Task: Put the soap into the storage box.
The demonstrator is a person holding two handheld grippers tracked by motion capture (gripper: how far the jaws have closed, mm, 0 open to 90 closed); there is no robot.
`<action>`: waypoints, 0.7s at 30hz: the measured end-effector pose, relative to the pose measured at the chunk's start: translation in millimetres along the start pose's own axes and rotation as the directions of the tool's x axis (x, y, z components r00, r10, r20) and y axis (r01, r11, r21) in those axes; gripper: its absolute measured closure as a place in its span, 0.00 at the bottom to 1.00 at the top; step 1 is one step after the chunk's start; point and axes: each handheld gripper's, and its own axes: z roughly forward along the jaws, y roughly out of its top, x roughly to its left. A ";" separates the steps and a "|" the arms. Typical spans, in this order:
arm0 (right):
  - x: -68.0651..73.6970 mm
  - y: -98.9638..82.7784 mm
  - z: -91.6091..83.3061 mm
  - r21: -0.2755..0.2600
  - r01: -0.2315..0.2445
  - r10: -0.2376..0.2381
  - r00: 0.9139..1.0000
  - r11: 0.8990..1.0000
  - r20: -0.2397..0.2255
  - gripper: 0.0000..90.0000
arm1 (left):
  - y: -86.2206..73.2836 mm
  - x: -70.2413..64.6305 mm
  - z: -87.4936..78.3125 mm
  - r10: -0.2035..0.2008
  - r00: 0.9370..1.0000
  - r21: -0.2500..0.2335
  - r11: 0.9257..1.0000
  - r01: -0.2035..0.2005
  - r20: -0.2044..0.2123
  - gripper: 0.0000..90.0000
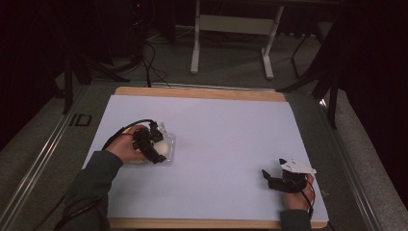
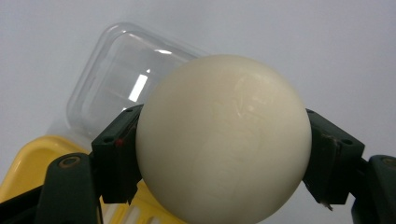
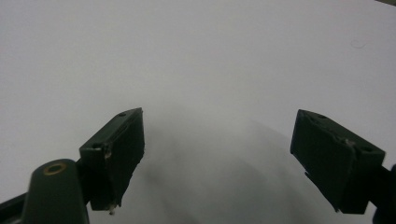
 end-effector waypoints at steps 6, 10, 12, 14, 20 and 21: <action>0.0 0.0 0.0 0.000 0.000 0.000 1.000 1.000 0.000 0.19 | -1.6 1.5 3.3 -0.015 1.000 0.017 1.000 0.016 -0.011 0.28; 0.0 0.0 0.0 0.000 0.000 0.000 1.000 1.000 0.000 0.19 | -1.8 2.0 3.4 -0.010 1.000 0.037 0.999 0.011 -0.027 0.28; 0.0 0.0 0.0 0.000 0.000 0.000 1.000 1.000 0.000 0.19 | -2.0 2.9 1.9 -0.016 0.999 0.039 0.999 0.017 -0.029 0.28; -0.1 0.0 -0.1 0.000 0.000 0.000 1.000 1.000 0.000 0.19 | -2.5 3.7 0.0 -0.021 0.999 0.035 0.999 0.022 -0.035 0.28; 0.0 0.0 0.0 0.000 0.000 0.000 1.000 1.000 0.000 0.19 | -3.3 5.5 -3.9 -0.033 0.998 0.060 0.998 0.037 -0.060 0.28; 0.0 0.0 0.0 0.000 0.000 0.000 1.000 1.000 0.000 0.19 | -3.3 5.5 -3.9 -0.033 0.998 0.060 0.998 0.037 -0.060 0.28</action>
